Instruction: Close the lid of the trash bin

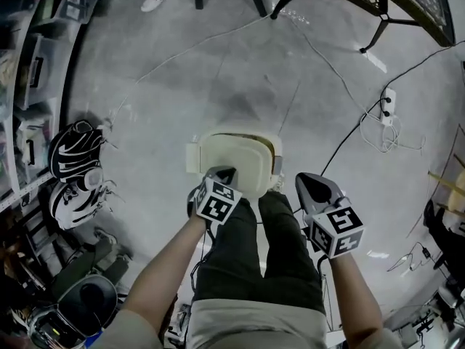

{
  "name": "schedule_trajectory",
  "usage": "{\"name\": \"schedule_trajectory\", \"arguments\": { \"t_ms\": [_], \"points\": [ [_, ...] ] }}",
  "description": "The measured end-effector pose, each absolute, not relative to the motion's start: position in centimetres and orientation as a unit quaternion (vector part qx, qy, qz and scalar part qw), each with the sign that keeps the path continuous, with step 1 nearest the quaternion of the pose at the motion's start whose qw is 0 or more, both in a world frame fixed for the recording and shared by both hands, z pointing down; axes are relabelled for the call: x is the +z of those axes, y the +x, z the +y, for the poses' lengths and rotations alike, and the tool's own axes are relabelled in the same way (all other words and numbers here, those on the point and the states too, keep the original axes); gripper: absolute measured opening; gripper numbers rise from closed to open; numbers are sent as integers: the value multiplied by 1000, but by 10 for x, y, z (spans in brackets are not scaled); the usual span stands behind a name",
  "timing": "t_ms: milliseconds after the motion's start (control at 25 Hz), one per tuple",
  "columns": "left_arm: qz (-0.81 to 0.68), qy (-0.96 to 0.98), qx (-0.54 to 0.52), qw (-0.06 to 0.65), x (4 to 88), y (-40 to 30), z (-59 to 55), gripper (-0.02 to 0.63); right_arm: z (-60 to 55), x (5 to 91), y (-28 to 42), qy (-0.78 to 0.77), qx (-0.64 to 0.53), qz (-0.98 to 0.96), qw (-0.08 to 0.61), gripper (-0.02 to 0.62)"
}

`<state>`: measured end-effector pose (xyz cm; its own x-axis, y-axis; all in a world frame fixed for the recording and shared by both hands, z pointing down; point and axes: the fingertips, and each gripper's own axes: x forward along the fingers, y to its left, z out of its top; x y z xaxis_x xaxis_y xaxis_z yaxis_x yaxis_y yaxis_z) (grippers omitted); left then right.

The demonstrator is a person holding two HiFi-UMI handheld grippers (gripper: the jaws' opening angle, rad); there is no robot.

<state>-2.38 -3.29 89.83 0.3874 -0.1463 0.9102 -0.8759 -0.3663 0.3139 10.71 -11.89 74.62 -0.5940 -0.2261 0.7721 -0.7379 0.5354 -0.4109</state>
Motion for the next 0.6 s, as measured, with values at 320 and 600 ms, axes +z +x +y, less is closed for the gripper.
{"name": "schedule_trajectory", "arguments": {
  "t_ms": [320, 600],
  "points": [
    [-319, 720, 441, 430, 944, -9, -33, 3, -131, 791, 118, 314, 390, -804, 321, 3],
    [-335, 712, 441, 432, 931, -19, -41, 3, -140, 783, 121, 328, 416, -795, 295, 3]
  ]
}}
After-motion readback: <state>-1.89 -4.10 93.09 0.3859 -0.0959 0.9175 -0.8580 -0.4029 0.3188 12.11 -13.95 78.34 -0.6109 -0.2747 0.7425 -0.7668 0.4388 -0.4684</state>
